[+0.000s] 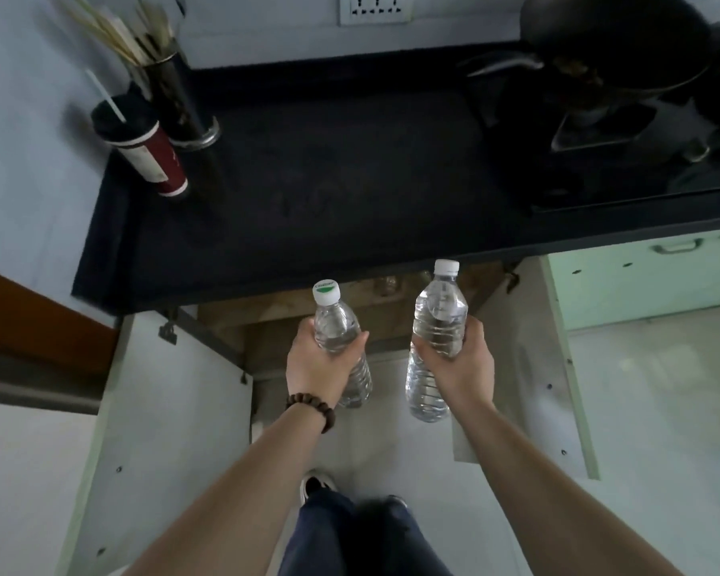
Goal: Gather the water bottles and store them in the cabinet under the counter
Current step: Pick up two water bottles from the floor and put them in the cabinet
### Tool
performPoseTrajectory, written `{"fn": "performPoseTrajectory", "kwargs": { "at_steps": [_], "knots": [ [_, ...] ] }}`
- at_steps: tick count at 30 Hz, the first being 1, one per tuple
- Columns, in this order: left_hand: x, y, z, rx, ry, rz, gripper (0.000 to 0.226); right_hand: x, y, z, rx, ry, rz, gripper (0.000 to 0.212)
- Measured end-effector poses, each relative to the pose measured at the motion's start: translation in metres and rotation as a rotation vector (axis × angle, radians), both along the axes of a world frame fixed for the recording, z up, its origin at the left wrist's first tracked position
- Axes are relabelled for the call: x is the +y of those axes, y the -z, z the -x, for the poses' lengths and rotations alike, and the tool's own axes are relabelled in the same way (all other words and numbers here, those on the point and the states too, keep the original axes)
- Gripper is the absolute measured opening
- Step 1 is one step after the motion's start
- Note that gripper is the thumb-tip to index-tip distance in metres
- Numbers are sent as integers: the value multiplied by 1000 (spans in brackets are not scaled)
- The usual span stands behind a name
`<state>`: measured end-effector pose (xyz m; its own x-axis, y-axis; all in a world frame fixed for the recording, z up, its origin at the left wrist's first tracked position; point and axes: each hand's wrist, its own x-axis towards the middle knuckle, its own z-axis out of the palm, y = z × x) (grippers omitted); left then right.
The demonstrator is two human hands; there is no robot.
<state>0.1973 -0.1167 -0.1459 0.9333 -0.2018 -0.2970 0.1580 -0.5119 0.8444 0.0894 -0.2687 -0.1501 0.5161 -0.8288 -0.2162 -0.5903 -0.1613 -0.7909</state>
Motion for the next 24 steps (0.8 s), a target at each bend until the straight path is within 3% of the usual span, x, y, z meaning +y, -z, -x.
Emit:
{"fn": "performPoseTrajectory", "kwargs": {
  "at_steps": [6,12,20,24],
  "knots": [
    [8,25,6,66,-66,30,68,10,30,-2,1,-49,-21,51],
    [14,88,-17,101,-106,3,61,17,98,-23,30,-117,-38,53],
    [2,223,-101,-40,-87,28,41,7,234,-119,-84,-191,3,57],
    [-15,270,-153,-100,-84,100,52,-8,281,-172,-204,-215,44,45]
  ]
}}
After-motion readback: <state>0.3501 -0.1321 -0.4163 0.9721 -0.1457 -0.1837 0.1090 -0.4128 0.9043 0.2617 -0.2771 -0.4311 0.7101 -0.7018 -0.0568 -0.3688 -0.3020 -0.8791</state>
